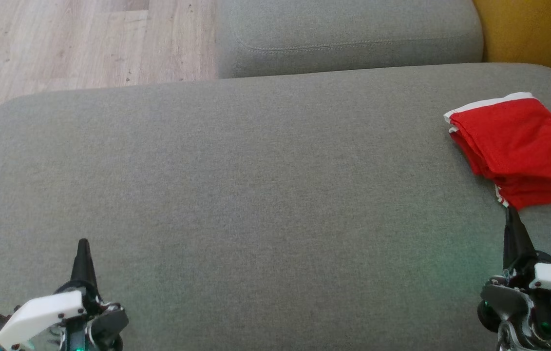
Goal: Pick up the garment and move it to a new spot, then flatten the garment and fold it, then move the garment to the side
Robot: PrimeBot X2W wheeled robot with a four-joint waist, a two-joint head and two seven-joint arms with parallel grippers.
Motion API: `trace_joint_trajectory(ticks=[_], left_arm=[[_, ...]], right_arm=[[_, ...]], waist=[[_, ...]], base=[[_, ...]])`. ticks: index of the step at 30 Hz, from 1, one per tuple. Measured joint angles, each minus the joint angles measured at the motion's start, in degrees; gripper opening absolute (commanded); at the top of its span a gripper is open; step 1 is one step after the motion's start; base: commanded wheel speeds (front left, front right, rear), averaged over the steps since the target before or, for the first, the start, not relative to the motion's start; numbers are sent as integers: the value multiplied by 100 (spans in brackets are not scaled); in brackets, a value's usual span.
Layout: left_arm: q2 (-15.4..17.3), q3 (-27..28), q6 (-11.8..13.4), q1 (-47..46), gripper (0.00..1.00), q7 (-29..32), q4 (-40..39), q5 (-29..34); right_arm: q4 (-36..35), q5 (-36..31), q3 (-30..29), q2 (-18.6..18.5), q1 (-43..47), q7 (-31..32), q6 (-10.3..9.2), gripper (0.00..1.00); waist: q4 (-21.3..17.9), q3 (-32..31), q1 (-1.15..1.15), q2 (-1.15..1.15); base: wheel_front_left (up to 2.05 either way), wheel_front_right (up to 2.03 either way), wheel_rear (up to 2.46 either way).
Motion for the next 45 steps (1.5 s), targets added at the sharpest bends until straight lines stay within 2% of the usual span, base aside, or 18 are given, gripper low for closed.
trace_joint_trajectory(ticks=[45], left_arm=[[-4,8,0,0,0,22,0,0]], right_arm=[[0,-33,-63,15,0,42,0,0]], waist=[[0,0,0,0]], base=[[0,0,0]])
